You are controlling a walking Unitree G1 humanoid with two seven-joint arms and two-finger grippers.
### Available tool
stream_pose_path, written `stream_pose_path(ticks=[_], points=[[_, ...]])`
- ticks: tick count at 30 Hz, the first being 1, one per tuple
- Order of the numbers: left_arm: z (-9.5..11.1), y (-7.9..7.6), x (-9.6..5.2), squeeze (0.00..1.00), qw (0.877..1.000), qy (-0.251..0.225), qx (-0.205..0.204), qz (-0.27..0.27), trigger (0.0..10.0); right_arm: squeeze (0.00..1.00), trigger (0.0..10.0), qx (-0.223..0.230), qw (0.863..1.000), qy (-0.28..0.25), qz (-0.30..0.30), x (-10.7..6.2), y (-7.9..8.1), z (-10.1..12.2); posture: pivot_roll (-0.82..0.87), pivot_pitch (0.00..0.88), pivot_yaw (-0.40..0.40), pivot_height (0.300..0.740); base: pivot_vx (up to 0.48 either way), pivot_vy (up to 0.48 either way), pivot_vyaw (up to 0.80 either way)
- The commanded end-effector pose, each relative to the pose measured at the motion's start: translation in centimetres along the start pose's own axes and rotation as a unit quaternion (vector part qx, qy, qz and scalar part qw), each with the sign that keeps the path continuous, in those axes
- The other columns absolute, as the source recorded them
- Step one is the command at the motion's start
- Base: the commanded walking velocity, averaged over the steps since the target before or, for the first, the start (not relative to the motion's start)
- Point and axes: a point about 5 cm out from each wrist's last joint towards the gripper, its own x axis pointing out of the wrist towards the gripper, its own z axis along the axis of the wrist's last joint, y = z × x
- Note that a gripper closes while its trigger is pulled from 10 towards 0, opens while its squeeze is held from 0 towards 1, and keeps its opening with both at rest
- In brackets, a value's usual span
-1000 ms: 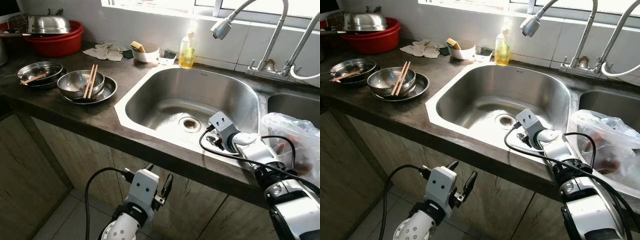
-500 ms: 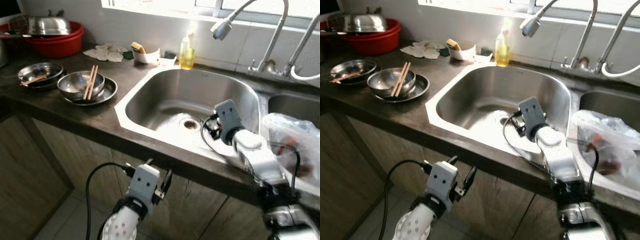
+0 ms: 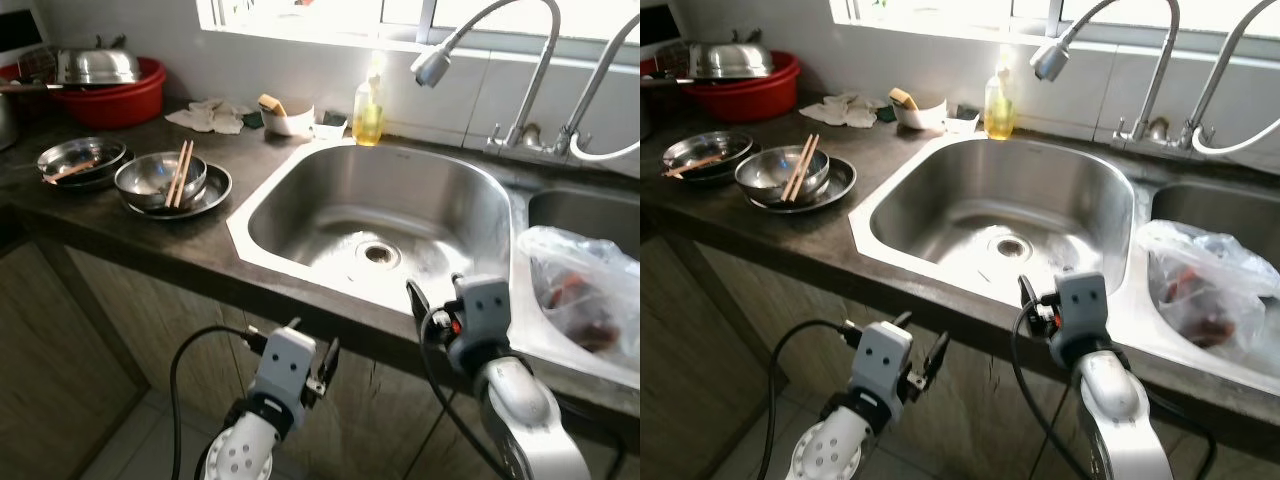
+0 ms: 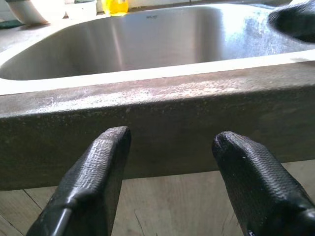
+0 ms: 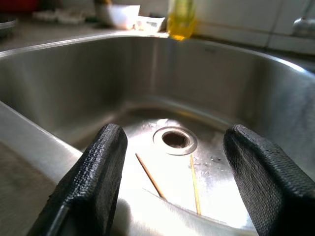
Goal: Kitchen organization
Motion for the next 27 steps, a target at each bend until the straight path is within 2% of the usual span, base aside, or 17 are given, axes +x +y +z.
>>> stream_pose_path(ticks=[1,2,7,15,19,27], points=[[0.0,-0.1,-0.1,0.00,1.000,-0.003,-0.001,-0.005,10.0,0.00,10.0,0.008,0.999,-0.035,-0.003,-0.9,0.6,1.1,0.18,0.000,-0.032,0.740,0.000,0.000,0.00],[0.1,-0.1,-0.1,0.00,1.000,-0.005,0.000,-0.009,10.0,0.00,10.0,0.010,0.999,-0.036,-0.002,-1.9,1.1,0.9,0.17,0.000,-0.028,0.740,0.000,0.000,0.00],[0.0,-0.1,-0.4,0.00,1.000,-0.005,0.002,-0.007,10.0,0.00,10.0,0.010,1.000,-0.021,-0.010,-3.3,1.9,0.1,0.17,0.000,-0.026,0.740,0.000,0.000,0.00],[-0.3,-0.2,-0.5,0.00,1.000,0.000,0.003,-0.008,10.0,0.00,10.0,0.019,1.000,-0.014,-0.007,-3.2,2.6,-0.1,0.18,0.000,-0.023,0.740,0.000,0.000,0.00],[-0.4,-0.4,-0.5,0.00,1.000,0.003,0.001,-0.021,10.0,0.00,10.0,0.016,0.999,-0.010,0.030,-3.2,3.1,-0.3,0.18,0.000,-0.012,0.740,0.000,0.000,0.00],[-0.4,-0.7,-0.6,0.00,1.000,0.002,0.003,-0.025,10.0,0.00,10.0,0.013,0.998,-0.008,0.064,-3.3,3.4,-0.3,0.18,0.000,-0.031,0.740,-0.092,0.000,0.00]])
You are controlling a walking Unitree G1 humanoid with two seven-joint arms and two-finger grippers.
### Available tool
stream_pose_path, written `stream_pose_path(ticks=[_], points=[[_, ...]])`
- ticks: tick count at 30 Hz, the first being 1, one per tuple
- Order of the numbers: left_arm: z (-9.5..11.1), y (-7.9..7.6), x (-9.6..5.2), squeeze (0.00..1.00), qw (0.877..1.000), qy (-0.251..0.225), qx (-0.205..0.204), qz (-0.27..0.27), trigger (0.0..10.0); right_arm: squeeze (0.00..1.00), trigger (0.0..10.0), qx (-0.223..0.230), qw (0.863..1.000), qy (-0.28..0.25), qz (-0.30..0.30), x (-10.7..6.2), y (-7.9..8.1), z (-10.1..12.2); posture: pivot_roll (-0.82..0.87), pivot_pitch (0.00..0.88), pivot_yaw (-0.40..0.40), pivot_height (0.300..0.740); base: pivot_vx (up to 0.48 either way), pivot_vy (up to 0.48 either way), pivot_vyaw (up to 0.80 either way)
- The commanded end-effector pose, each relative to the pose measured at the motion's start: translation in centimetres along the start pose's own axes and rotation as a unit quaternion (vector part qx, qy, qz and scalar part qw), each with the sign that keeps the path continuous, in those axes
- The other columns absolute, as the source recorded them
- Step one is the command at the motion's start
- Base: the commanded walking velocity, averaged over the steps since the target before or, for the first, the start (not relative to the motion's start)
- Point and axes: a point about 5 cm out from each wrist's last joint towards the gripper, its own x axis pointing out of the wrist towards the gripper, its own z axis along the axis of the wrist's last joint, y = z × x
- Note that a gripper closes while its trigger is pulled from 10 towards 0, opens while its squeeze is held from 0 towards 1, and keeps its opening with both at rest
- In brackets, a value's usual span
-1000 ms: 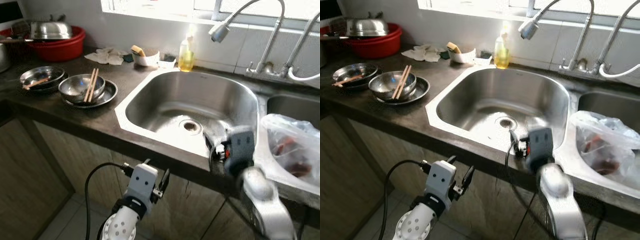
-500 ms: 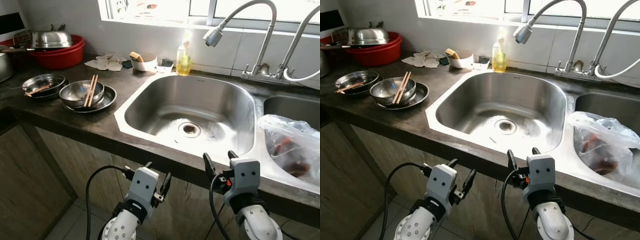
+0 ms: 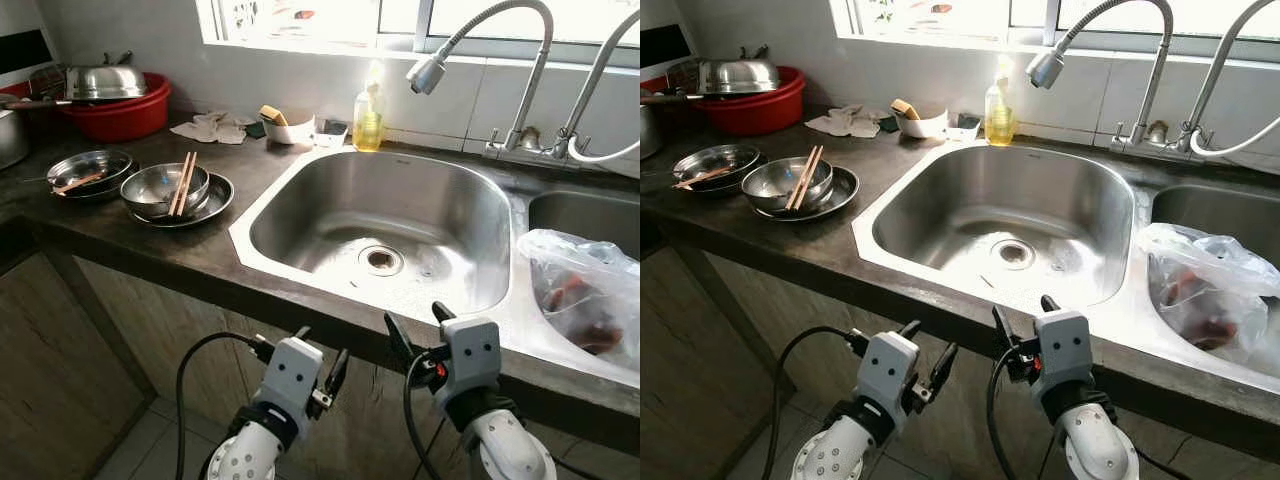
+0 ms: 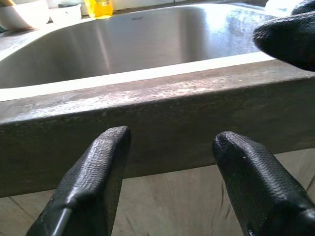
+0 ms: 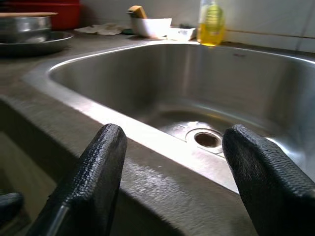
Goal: Kitchen organization
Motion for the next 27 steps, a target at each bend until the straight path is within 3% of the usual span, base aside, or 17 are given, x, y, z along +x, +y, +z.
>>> stream_pose_path(ticks=[1,27], points=[[-0.03,-0.03,-0.12,0.00,1.000,-0.001,0.004,0.000,10.0,0.00,10.0,0.005,1.000,-0.007,0.004,0.22,0.13,0.32,0.19,0.000,-0.035,0.740,-0.255,0.000,0.00],[-0.75,-0.11,-0.26,0.00,1.000,0.016,-0.010,0.007,10.0,0.00,10.0,0.010,1.000,0.015,-0.025,0.20,0.21,-0.54,0.19,0.000,-0.035,0.740,-0.282,0.000,0.00]])
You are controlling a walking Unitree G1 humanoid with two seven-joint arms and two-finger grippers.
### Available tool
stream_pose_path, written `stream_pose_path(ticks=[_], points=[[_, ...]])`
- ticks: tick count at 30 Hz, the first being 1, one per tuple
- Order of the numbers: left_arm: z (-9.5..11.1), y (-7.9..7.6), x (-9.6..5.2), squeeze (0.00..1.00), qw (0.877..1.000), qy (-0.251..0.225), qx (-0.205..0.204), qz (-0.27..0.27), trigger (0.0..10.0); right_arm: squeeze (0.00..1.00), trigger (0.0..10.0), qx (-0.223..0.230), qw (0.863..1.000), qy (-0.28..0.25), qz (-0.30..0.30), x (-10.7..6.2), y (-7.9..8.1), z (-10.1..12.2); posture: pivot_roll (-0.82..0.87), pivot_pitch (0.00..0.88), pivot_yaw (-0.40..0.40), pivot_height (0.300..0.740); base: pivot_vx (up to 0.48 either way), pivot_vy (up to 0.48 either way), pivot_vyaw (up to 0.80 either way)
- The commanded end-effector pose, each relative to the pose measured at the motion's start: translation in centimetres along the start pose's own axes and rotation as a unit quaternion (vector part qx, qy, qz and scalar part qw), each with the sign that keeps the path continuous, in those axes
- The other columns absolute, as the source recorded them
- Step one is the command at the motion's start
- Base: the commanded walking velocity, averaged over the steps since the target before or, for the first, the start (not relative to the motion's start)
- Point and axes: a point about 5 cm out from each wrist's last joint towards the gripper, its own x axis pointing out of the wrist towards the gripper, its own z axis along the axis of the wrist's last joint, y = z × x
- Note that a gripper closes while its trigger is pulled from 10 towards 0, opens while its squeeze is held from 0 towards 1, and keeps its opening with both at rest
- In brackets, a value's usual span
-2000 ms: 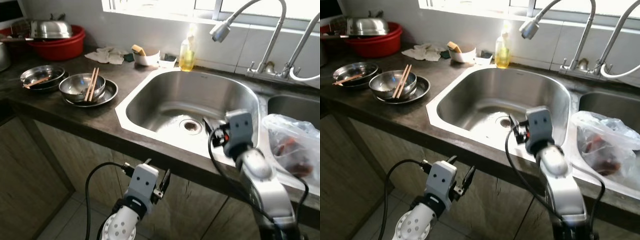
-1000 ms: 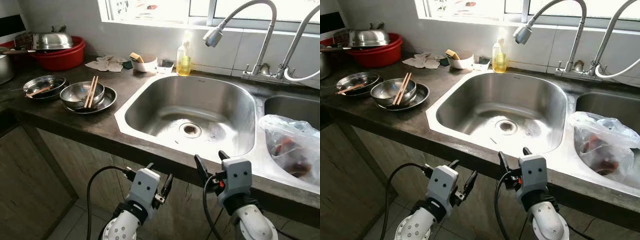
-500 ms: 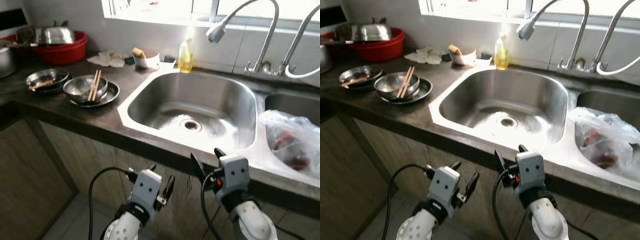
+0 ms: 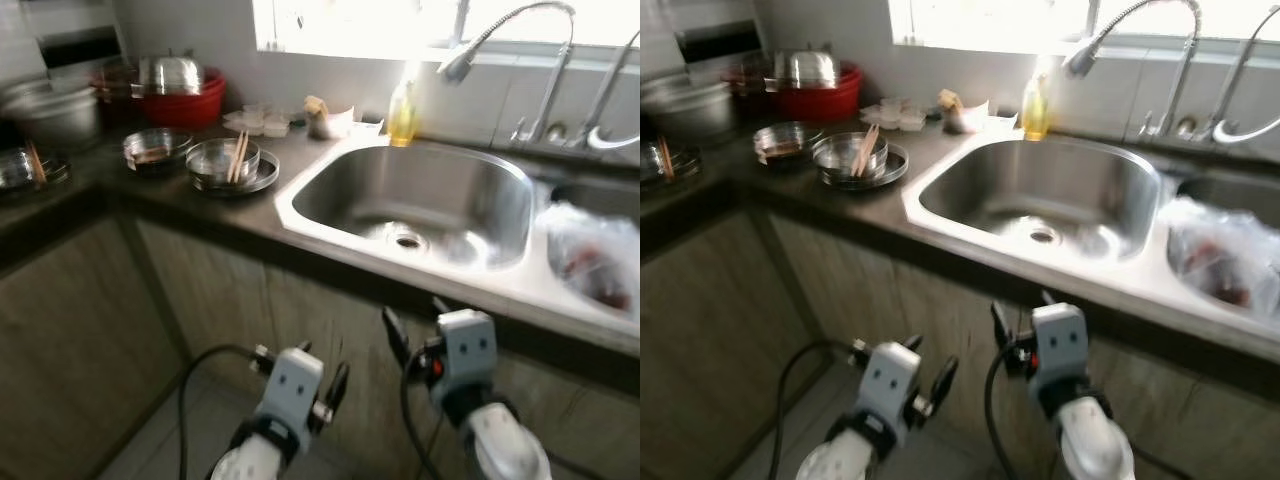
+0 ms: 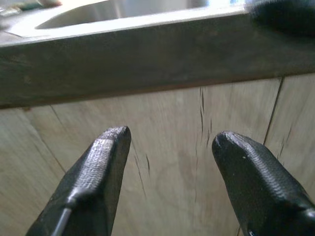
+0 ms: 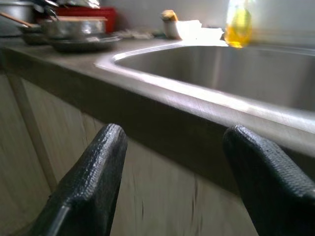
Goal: Kitchen organization
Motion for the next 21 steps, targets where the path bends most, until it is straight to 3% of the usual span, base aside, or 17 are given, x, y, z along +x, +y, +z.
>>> stream_pose_path(ticks=[1,21], points=[[0.12,0.48,0.05,0.00,1.000,-0.002,0.004,0.009,10.0,0.00,10.0,0.002,1.000,0.001,0.002,0.16,0.27,0.05,0.19,0.000,-0.032,0.740,-0.296,0.000,0.00],[0.28,0.40,0.13,0.00,1.000,-0.004,0.011,0.004,10.0,0.00,10.0,-0.002,1.000,0.016,-0.003,-0.08,0.44,-0.62,0.19,0.000,-0.034,0.740,-0.302,0.000,0.00]])
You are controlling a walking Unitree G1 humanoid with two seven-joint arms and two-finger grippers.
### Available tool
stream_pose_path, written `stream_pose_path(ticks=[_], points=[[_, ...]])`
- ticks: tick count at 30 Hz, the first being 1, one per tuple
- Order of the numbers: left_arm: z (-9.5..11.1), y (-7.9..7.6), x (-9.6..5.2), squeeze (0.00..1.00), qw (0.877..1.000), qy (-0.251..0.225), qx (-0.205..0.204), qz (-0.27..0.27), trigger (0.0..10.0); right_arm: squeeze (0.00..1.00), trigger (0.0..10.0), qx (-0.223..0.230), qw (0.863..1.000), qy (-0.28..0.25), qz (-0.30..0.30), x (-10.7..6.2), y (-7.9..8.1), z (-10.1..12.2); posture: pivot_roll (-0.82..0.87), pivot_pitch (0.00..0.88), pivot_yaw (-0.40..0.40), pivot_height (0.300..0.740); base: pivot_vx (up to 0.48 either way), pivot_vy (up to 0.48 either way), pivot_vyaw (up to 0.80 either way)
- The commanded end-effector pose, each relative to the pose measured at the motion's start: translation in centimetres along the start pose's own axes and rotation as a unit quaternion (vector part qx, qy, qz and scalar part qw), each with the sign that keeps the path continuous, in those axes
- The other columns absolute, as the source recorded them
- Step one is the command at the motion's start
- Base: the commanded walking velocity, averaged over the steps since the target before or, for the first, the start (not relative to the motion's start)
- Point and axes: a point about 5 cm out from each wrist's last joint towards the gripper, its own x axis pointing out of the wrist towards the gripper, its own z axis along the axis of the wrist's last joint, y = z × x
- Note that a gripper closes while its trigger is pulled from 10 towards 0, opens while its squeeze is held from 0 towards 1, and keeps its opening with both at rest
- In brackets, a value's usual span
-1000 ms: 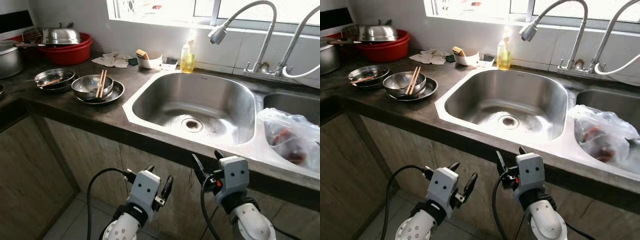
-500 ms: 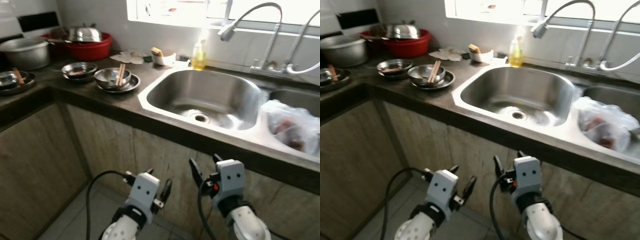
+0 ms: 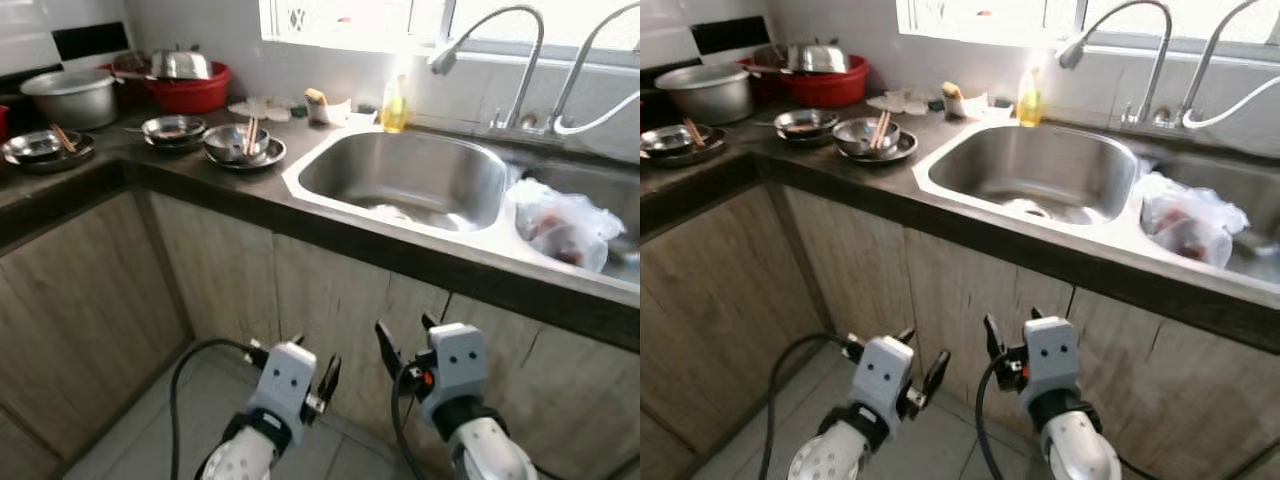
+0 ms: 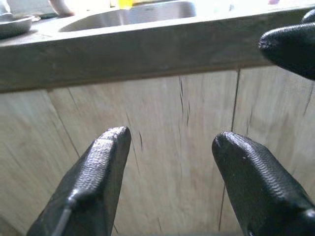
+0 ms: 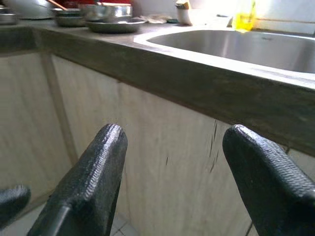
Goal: Kitchen organization
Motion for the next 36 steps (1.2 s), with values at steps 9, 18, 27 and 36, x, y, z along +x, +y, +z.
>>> stream_pose_path(ticks=[9,18,27,36], points=[[0.10,-0.30,0.01,0.00,1.000,0.000,-0.001,-0.001,10.0,0.00,10.0,-0.012,1.000,0.014,-0.007,-0.13,-0.44,-0.44,0.19,0.000,-0.036,0.740,-0.231,0.000,0.00],[0.09,-0.25,0.09,0.00,1.000,0.003,-0.002,0.004,10.0,0.00,10.0,-0.010,1.000,0.016,-0.004,-0.15,-0.40,-0.55,0.19,0.000,-0.037,0.740,0.000,0.000,0.00],[0.08,-0.20,0.11,0.00,1.000,0.005,-0.002,0.007,10.0,0.00,10.0,-0.012,1.000,0.023,-0.007,-0.20,-0.43,-0.76,0.19,0.000,-0.036,0.740,0.000,0.000,0.00],[0.04,-0.14,0.09,0.00,1.000,0.006,0.001,0.010,10.0,0.00,10.0,-0.016,1.000,0.015,0.006,-0.25,-0.08,-0.62,0.19,0.000,-0.036,0.740,0.000,0.000,0.26]])
